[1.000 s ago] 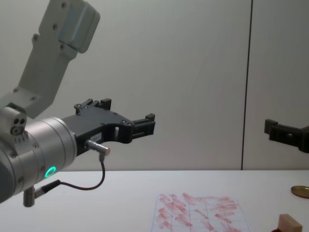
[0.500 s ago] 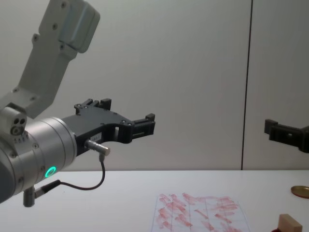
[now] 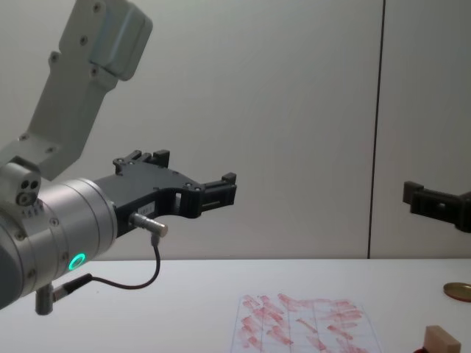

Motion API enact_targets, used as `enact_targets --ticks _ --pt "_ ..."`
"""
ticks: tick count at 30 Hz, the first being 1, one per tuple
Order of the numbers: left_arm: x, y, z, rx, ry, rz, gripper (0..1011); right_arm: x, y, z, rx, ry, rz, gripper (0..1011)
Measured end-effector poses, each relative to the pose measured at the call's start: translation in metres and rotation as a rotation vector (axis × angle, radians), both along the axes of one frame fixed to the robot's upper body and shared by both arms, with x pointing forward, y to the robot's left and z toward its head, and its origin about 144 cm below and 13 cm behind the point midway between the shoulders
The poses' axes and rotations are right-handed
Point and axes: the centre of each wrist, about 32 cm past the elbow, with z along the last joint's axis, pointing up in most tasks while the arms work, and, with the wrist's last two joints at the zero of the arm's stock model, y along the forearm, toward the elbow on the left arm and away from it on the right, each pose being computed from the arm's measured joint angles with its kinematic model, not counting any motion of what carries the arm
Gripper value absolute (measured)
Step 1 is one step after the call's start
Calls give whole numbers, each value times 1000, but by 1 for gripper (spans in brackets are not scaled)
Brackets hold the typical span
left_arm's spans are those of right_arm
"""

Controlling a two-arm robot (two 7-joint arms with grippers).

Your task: Use the one hand to pick up the stamp and affix it onto the A4 paper.

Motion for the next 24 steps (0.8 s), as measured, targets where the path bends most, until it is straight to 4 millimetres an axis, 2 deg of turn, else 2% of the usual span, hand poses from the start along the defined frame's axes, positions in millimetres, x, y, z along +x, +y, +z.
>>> enact_targets --ticks 24 --pt "0 0 0 0 0 0 993 0 0 0 0 0 0 1001"
